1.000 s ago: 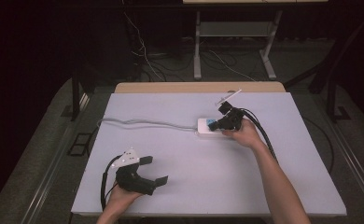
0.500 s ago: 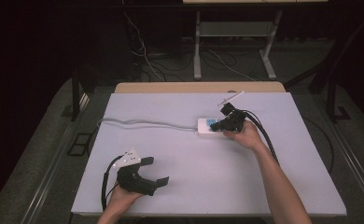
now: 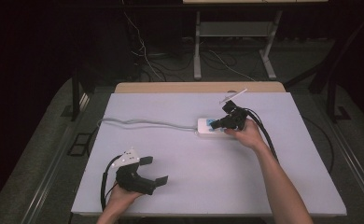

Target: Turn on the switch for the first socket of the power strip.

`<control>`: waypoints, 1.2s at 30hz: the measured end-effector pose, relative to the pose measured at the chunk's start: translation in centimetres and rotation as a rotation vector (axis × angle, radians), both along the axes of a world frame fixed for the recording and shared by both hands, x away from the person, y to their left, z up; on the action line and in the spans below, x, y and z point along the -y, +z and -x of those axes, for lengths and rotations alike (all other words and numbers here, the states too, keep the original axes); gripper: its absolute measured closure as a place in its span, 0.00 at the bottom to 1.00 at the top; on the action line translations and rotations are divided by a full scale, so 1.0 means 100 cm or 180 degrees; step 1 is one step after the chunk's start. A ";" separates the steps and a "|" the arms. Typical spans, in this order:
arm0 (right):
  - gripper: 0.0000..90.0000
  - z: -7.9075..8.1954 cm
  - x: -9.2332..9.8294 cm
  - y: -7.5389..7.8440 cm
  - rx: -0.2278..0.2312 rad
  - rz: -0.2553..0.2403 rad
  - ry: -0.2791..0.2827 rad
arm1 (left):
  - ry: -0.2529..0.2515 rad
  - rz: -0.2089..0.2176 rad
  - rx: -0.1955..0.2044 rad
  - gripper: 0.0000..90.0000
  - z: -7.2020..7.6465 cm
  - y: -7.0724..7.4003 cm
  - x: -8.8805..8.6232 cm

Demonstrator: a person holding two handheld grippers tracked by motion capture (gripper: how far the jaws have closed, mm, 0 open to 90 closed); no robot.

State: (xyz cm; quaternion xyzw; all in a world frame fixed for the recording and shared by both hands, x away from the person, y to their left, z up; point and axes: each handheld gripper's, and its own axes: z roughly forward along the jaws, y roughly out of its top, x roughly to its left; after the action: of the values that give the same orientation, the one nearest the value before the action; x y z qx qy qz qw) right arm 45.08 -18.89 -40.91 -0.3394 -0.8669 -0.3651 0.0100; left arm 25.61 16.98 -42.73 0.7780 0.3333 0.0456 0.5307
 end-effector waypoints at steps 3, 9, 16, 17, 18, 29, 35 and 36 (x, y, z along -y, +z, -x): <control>1.00 0.002 0.003 0.006 0.0034 -0.0013 0.0003 | 0.0001 -0.0002 0.0002 0.00 0.000 0.000 0.000; 1.00 0.006 0.012 0.017 0.0092 -0.0008 -0.0025 | -0.0007 -0.0008 0.0006 0.00 0.001 0.000 0.001; 1.00 0.010 0.019 0.027 0.0131 -0.0006 -0.0054 | -0.0009 -0.0009 0.0005 0.00 0.001 0.000 0.001; 1.00 0.011 0.020 0.028 0.0134 -0.0008 -0.0057 | -0.0010 -0.0007 0.0007 0.00 0.001 0.000 0.001; 1.00 0.011 0.022 0.029 0.0142 -0.0006 -0.0053 | -0.0009 -0.0006 0.0006 0.00 0.001 0.000 0.002; 1.00 0.022 0.035 0.045 0.0200 0.0031 -0.0058 | -0.0014 -0.0011 0.0002 0.00 0.001 0.000 0.002; 1.00 0.032 0.046 0.056 0.0244 0.0023 -0.0094 | -0.0012 -0.0006 0.0001 0.00 0.002 0.000 0.002; 1.00 0.034 0.047 0.058 0.0252 0.0018 -0.0100 | -0.0010 -0.0004 0.0001 0.00 0.002 0.000 0.003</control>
State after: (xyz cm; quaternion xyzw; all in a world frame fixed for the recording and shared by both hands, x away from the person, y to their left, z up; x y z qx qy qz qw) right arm 41.73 -23.62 -35.15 -0.3383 -0.8622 -0.3758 -0.0310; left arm 25.42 16.73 -42.73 0.7788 0.3319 0.0450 0.5304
